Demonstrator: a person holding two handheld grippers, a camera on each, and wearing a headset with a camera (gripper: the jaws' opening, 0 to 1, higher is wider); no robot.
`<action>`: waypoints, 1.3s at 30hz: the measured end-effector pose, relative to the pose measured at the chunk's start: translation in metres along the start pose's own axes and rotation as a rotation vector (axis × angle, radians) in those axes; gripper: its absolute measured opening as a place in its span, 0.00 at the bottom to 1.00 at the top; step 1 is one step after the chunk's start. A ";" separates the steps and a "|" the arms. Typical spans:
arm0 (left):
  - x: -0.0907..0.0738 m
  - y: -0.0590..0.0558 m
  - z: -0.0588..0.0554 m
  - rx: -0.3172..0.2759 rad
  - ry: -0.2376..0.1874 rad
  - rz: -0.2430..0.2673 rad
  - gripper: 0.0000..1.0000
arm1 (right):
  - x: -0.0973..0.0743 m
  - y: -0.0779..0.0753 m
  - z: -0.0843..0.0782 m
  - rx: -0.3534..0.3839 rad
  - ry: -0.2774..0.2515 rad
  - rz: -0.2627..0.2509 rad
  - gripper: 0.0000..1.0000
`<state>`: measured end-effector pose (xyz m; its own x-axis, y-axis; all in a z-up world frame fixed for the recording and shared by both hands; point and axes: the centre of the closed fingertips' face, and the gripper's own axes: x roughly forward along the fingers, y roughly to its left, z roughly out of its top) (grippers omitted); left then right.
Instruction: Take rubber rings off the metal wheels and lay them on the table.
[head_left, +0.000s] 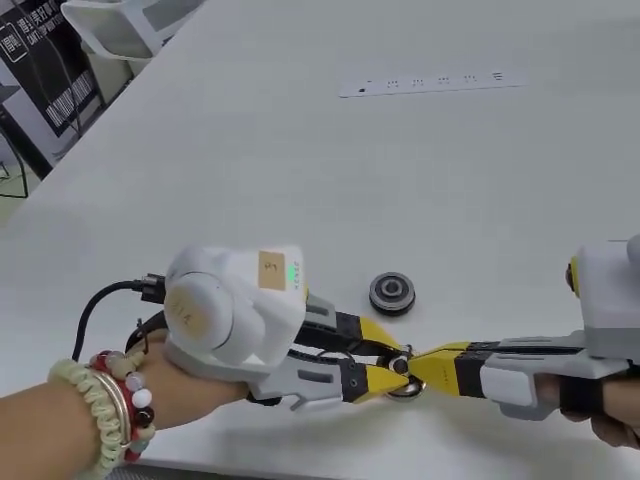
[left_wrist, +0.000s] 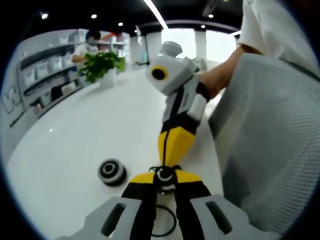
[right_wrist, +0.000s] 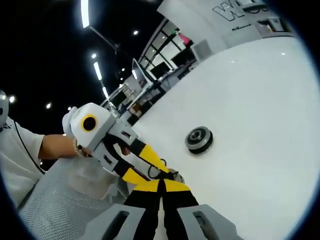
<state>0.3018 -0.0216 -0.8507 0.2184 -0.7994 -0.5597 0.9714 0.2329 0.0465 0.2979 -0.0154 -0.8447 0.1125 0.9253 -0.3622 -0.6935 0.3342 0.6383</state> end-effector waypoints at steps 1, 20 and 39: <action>0.000 0.000 0.000 0.001 0.000 0.000 0.13 | 0.000 0.000 0.000 0.000 -0.002 -0.001 0.00; 0.001 0.000 0.002 -0.013 0.005 0.008 0.14 | -0.005 -0.001 0.001 -0.051 0.009 -0.041 0.00; -0.005 0.001 0.025 -0.005 0.006 0.021 0.22 | -0.018 0.005 0.014 -0.051 -0.010 -0.076 0.00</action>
<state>0.3042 -0.0311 -0.8268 0.2386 -0.7910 -0.5634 0.9660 0.2529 0.0540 0.3022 -0.0277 -0.8251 0.1734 0.8993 -0.4016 -0.7176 0.3946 0.5738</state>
